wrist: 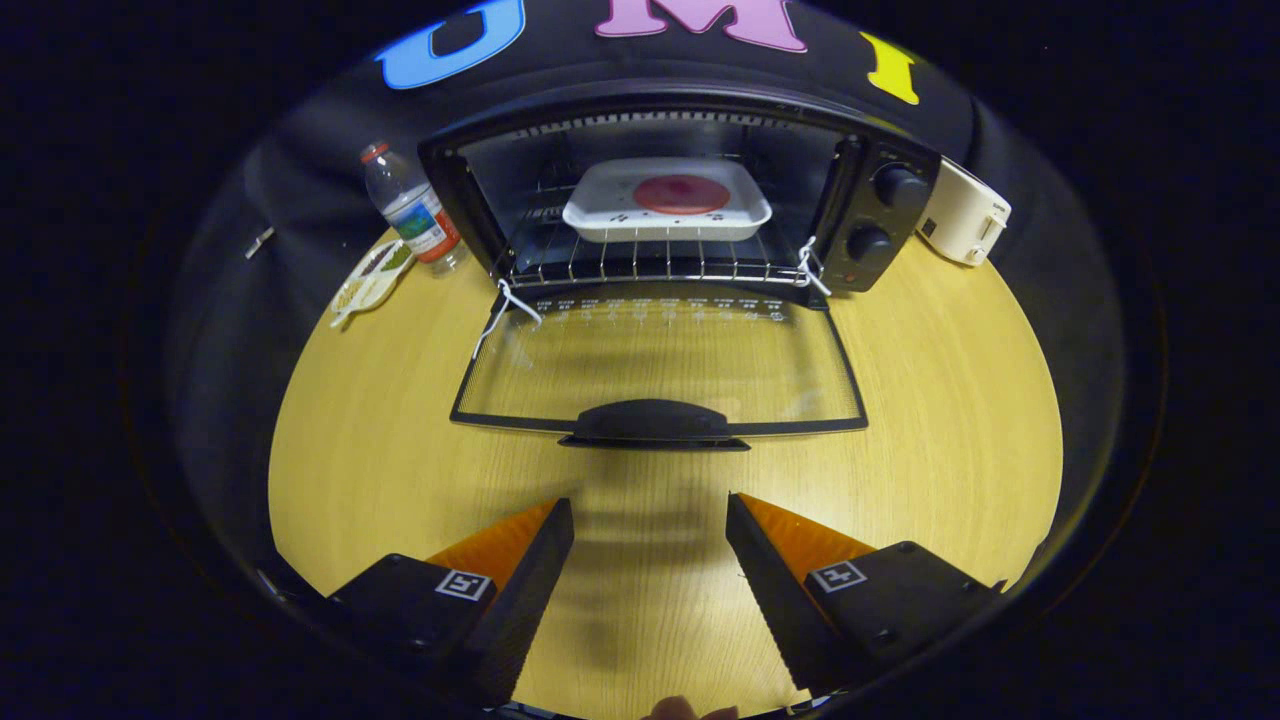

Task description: Open the toaster oven, put the food inside, and close the toaster oven door.

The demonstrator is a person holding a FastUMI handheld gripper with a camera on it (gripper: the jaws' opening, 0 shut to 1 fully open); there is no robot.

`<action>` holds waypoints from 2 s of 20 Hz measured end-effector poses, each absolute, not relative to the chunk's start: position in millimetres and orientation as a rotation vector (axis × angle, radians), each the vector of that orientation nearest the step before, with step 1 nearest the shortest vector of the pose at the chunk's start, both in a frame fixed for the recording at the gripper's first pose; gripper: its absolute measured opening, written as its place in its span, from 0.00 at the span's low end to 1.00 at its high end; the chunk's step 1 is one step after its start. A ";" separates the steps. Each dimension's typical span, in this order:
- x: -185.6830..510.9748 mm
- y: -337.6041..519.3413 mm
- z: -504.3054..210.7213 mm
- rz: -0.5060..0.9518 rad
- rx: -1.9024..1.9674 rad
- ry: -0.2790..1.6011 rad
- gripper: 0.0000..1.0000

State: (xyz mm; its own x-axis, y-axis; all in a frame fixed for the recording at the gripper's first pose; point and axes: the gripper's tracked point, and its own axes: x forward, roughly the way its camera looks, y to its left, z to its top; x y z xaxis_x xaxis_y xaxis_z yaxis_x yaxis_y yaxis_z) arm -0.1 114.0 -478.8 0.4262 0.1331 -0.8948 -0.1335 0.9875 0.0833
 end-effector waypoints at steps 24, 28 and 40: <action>73.3 103.6 -398.4 0.132 -0.011 0.807 1.00; 91.2 106.6 -363.6 0.142 0.020 0.739 1.00; 107.7 58.6 -240.7 0.128 0.075 0.466 1.00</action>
State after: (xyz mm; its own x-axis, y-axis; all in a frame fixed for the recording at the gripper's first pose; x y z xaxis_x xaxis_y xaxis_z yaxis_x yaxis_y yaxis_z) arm 107.7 58.6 -240.7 0.8855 0.1405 -0.4430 -0.1064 0.9892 0.1010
